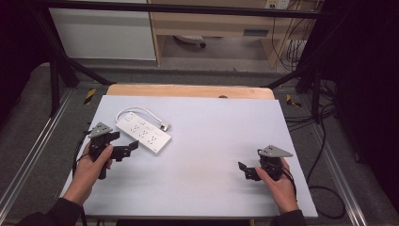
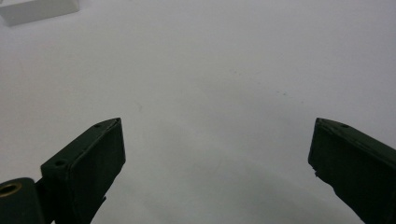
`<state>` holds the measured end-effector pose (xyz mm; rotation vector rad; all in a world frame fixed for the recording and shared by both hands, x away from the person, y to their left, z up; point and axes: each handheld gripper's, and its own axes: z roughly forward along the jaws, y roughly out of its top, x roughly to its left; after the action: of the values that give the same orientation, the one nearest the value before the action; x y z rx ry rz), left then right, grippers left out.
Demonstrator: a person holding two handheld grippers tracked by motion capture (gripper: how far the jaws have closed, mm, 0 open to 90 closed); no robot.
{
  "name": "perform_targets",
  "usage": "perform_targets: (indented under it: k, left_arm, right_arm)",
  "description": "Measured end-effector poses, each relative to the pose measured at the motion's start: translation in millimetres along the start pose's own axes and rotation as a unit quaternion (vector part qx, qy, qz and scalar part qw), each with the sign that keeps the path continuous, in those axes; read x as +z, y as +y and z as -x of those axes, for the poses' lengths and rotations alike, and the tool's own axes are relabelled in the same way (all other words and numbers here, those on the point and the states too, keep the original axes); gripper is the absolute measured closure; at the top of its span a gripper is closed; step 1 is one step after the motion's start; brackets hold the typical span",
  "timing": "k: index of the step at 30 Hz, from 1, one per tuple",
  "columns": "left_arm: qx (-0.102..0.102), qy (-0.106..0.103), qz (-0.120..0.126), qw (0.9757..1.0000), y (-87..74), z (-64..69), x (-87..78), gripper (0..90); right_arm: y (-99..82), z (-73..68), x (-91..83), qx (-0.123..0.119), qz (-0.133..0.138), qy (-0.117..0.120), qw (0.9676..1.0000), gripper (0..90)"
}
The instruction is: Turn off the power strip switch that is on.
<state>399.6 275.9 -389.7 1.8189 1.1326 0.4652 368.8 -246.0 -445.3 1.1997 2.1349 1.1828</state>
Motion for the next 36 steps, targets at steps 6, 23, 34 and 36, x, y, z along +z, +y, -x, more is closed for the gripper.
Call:
perform_targets:
  k: [6,23,34,36]
  left_arm:
    - [0.006,0.0,-0.001,1.0,4.9,-0.8,9.8,8.7]
    - [0.0,0.014,0.003,0.9999,17.0,-13.6,20.2,8.8]
    - [-0.003,0.024,0.004,0.9997,23.4,-22.6,22.7,8.8]
    - [0.001,0.027,0.002,0.9996,24.4,-23.0,23.7,8.8]
  right_arm:
    - [-0.1,-0.8,0.7,-0.003,-0.003,0.001,1.0,4.3]
    - [0.1,-1.3,0.4,-0.002,-0.004,0.004,1.0,4.4]
    - [0.1,-1.4,0.6,-0.004,-0.004,0.004,1.0,4.4]
    - [0.1,-1.4,0.6,-0.005,-0.004,0.004,1.0,4.4]
